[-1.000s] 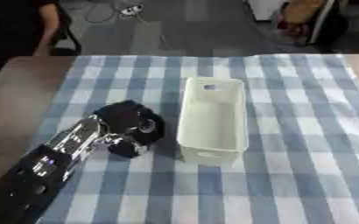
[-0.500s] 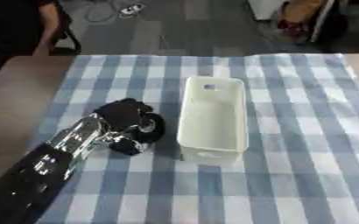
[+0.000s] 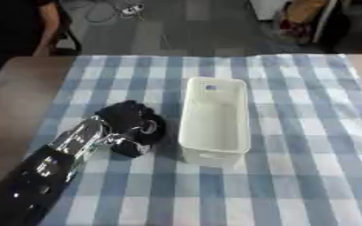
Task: Pick up objects on the table and place them in the box.
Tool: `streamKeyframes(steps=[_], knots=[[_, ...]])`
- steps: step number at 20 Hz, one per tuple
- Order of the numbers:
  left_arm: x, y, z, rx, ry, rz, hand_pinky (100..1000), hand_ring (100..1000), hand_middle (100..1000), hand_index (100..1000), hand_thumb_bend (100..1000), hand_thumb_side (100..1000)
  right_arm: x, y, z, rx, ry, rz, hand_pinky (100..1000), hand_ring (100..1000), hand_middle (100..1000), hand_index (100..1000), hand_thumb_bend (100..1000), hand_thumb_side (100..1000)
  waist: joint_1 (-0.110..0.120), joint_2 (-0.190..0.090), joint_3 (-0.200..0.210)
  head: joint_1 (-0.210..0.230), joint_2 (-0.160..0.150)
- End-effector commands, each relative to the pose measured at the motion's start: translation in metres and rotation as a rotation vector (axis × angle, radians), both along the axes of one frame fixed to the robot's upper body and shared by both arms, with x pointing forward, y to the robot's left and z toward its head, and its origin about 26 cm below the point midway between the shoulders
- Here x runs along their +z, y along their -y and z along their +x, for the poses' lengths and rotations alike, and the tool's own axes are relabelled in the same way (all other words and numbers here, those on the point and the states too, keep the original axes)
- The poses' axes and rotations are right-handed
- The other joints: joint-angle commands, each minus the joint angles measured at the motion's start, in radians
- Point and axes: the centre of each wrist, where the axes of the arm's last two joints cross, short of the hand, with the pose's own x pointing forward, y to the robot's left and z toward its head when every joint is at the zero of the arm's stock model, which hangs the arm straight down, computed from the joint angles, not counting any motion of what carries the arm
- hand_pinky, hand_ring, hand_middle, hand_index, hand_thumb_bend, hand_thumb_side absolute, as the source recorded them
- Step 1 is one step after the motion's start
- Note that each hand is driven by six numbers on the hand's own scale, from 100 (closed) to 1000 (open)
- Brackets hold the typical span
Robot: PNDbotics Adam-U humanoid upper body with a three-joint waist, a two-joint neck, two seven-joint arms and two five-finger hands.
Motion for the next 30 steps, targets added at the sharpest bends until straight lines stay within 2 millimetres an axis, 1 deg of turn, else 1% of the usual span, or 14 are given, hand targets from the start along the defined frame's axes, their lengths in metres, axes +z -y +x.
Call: streamKeyframes(steps=[1,7,13,14,16,17,22,23,25,26,27,28,29,30], knots=[[0.012,-0.002,0.004,0.003,0.029,-0.002,1000,1000,1000,758,922,844,0.006,0.002,-0.001,0.001,0.015,-0.011,944,932,929,990,100,611,-0.003,-0.011,0.000,0.008,-0.006],[0.010,-0.002,0.004,0.007,0.029,0.012,1000,1000,989,747,922,846,0.006,0.002,-0.001,0.000,0.015,-0.010,944,932,929,990,100,611,-0.003,-0.011,0.000,0.009,-0.005],[0.000,-0.003,0.005,0.015,0.005,0.018,1000,1000,986,725,921,839,0.006,0.002,-0.001,0.001,0.016,-0.010,944,932,929,990,100,611,-0.004,-0.009,0.000,0.011,-0.005],[-0.001,-0.004,0.005,0.017,0.003,0.019,1000,1000,981,704,911,769,0.006,0.002,-0.001,0.001,0.016,-0.009,944,932,929,990,100,611,-0.005,-0.009,0.000,0.011,-0.005],[-0.003,-0.005,0.005,0.025,0.001,0.027,1000,1000,975,680,908,743,0.006,0.002,-0.001,0.001,0.016,-0.009,944,932,929,990,100,611,-0.006,-0.009,0.000,0.012,-0.006],[-0.004,-0.005,0.005,0.027,0.003,0.033,1000,1000,977,687,908,743,0.006,0.002,-0.001,0.002,0.016,-0.008,944,932,929,990,100,611,-0.006,-0.008,0.000,0.012,-0.006],[-0.010,-0.005,0.007,0.023,0.023,0.069,1000,1000,942,612,906,724,0.006,0.001,-0.001,0.003,0.017,-0.007,944,933,929,991,100,611,-0.009,-0.006,0.000,0.014,-0.007],[-0.012,-0.004,0.007,0.022,0.032,0.078,1000,1000,943,614,906,726,0.007,0.001,-0.001,0.004,0.018,-0.007,944,933,929,991,100,611,-0.009,-0.006,0.000,0.015,-0.007],[-0.017,-0.005,0.007,0.022,0.047,0.097,1000,1000,931,589,897,661,0.007,0.001,-0.001,0.004,0.019,-0.006,944,932,929,991,100,611,-0.011,-0.006,0.000,0.015,-0.008],[-0.020,-0.005,0.008,0.023,0.057,0.100,1000,1000,903,528,789,586,0.007,0.001,-0.001,0.004,0.019,-0.006,944,932,929,991,100,611,-0.012,-0.005,0.000,0.015,-0.008],[-0.022,-0.006,0.008,0.025,0.074,0.094,1000,1000,886,492,726,545,0.007,0.001,-0.001,0.004,0.019,-0.005,944,933,929,991,100,611,-0.012,-0.005,0.000,0.015,-0.008],[-0.024,-0.007,0.008,0.026,0.092,0.085,1000,1000,864,452,593,465,0.007,0.001,-0.001,0.003,0.019,-0.005,944,932,929,991,100,611,-0.013,-0.005,0.000,0.015,-0.009],[-0.025,-0.008,0.008,0.028,0.112,0.070,1000,1000,852,432,509,414,0.007,0.001,-0.001,0.003,0.019,-0.004,944,932,929,991,100,611,-0.013,-0.005,0.001,0.015,-0.009],[-0.026,-0.009,0.008,0.031,0.131,0.052,1000,985,837,403,372,350,0.007,0.001,-0.001,0.002,0.019,-0.004,944,932,929,991,100,611,-0.013,-0.005,0.001,0.015,-0.009]])
